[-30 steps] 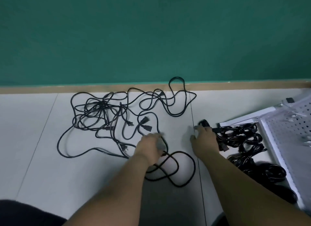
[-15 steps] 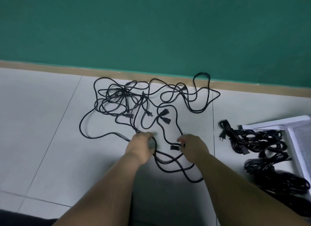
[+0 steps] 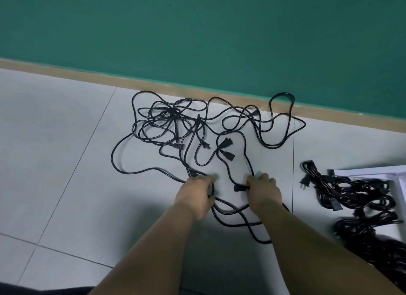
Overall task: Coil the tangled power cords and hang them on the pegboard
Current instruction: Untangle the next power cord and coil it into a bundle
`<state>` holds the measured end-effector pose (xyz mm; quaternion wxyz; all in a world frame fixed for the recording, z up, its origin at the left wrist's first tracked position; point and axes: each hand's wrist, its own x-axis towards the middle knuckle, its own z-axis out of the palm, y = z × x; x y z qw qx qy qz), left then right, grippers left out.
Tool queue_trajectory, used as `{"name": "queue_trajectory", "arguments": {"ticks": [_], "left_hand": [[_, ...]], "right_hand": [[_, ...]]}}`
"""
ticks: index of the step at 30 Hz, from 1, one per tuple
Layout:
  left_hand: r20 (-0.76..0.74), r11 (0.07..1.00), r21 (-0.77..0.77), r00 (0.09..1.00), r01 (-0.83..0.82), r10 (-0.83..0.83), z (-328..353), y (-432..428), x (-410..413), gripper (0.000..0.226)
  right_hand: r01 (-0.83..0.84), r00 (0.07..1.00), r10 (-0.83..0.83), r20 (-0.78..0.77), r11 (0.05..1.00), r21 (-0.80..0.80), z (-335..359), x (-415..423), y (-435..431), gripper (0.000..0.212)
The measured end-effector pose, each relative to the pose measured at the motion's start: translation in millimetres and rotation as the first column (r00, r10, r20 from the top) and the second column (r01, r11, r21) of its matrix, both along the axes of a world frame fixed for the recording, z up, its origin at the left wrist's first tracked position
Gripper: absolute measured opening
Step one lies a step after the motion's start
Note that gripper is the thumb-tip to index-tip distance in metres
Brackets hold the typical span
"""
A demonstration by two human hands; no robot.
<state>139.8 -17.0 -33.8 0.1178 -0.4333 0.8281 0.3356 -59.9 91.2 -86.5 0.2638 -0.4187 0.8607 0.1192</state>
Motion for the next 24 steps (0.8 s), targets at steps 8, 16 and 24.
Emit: {"name": "queue_trajectory", "arguments": {"ticks": [8, 16, 24], "left_hand": [[-0.011, 0.999, 0.041, 1.0, -0.011, 0.012, 5, -1, -17, 0.059], [-0.09, 0.998, 0.003, 0.994, -0.059, 0.059, 33, 0, -36, 0.055], [-0.526, 0.976, 0.034, 0.827, -0.215, 0.2, 121, -7, -81, 0.051]], "right_hand": [[0.426, 0.861, -0.275, 0.428, 0.85, -0.311, 7, -12, -7, 0.047], [0.322, 0.943, -0.295, 0.15, 0.709, -0.627, 62, -39, -9, 0.072], [0.161, 0.986, -0.063, 0.152, 0.557, -0.815, 166, -53, -24, 0.019]]}}
